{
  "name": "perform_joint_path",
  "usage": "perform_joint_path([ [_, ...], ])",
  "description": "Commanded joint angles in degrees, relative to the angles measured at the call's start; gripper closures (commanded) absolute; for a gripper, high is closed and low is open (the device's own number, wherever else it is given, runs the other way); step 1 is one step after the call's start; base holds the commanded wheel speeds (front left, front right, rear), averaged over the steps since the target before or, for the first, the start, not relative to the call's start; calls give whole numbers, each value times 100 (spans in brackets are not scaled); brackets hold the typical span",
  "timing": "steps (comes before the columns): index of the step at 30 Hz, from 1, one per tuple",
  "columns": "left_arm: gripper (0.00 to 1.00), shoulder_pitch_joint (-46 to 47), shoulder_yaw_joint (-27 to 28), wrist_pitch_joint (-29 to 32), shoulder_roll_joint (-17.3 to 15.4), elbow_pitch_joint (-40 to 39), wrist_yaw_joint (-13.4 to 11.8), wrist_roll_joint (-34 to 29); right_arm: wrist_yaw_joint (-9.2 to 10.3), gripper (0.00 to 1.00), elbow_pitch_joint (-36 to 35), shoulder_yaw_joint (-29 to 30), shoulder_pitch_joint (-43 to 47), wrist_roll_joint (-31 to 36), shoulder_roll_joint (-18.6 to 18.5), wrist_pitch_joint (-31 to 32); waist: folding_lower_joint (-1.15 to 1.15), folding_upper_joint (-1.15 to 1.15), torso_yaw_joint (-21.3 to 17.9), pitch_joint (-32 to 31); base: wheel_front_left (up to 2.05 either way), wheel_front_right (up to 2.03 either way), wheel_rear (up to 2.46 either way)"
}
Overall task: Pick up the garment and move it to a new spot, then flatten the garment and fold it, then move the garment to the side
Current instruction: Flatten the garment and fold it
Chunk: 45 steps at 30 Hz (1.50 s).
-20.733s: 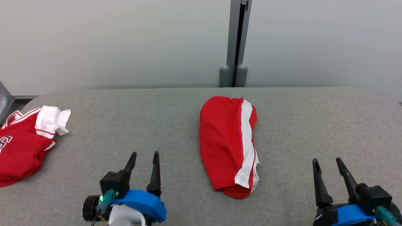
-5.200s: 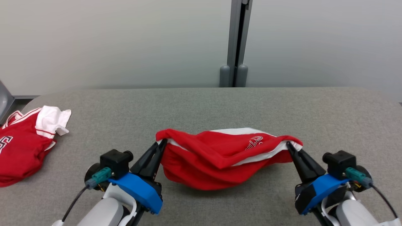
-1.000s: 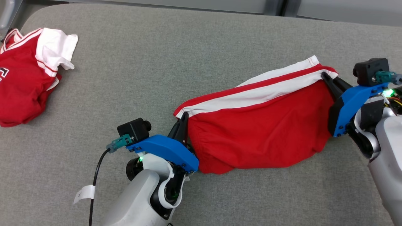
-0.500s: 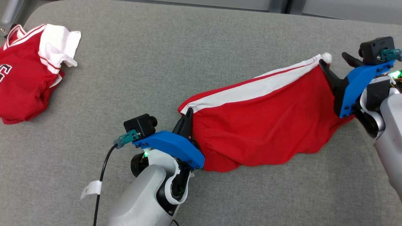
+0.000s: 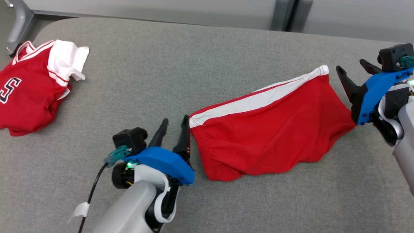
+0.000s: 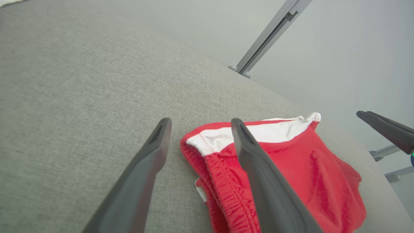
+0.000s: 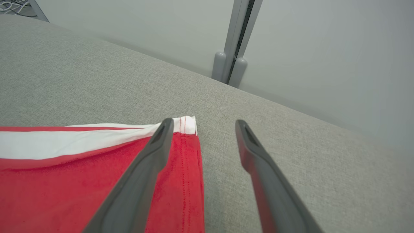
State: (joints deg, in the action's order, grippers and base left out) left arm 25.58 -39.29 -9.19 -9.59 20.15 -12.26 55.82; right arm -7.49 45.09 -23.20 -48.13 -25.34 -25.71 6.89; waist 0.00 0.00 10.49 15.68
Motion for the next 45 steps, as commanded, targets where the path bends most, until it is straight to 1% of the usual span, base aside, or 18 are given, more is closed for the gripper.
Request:
perform_joint_path([
  [1,0,-74,24,-76,-96,-88,-59,-83,-1,0,3,-10,56,-49,-62,-47,0,0,-17,-59,0,0,0],
  [7,0,-122,-41,-343,-547,-403,-385,-667,-1,0,73,36,293,-213,-166,-74,0,0,7,-258,0,0,0],
  [10,0,-192,-27,-412,-648,-483,-516,-819,-1,0,137,74,423,-297,-135,-51,0,0,33,-305,0,0,0],
  [13,0,-223,-26,-452,-795,-483,-545,-929,-1,0,200,85,564,-350,-102,-13,0,0,79,-319,0,0,0],
  [15,0,-284,-37,-468,-823,-500,-496,-960,-1,0,262,94,640,-384,-93,23,0,0,120,-312,0,0,0],
  [18,0,-355,31,-513,-900,-478,-538,-1008,-1,0,374,116,728,-422,-87,110,0,0,187,-280,0,0,0],
  [21,0,-431,82,-532,-901,-474,-541,-991,-1,0,464,116,739,-436,-105,166,0,0,233,-243,0,0,0],
  [29,0,-699,363,-590,-762,-530,-582,-937,-1,0,838,127,634,-420,-29,443,0,0,396,-123,0,0,0],
  [37,0,-770,576,-603,-683,-540,-534,-1084,-1,0,1324,18,486,-446,173,862,0,0,475,-82,0,0,0],
  [38,0,-770,592,-604,-673,-535,-529,-1107,-2,11,1354,-15,469,-430,194,904,0,0,480,-81,0,0,0],
  [39,0,-772,606,-604,-662,-530,-520,-1120,-2,36,1379,-42,462,-419,211,921,0,0,482,-78,0,0,0],
  [40,0,-773,616,-605,-652,-524,-513,-1137,-2,69,1405,-65,447,-417,224,948,0,0,482,-78,0,0,0],
  [41,0,-775,628,-605,-645,-520,-509,-1158,-2,88,1427,-84,427,-422,222,961,0,0,479,-79,0,0,0],
  [42,0,-772,639,-605,-646,-520,-504,-1180,-2,100,1443,-103,413,-435,220,959,0,0,473,-80,0,0,0],
  [45,0,-771,631,-606,-636,-560,-471,-1313,0,100,1425,-48,369,-512,232,719,0,0,438,-92,0,0,0],
])
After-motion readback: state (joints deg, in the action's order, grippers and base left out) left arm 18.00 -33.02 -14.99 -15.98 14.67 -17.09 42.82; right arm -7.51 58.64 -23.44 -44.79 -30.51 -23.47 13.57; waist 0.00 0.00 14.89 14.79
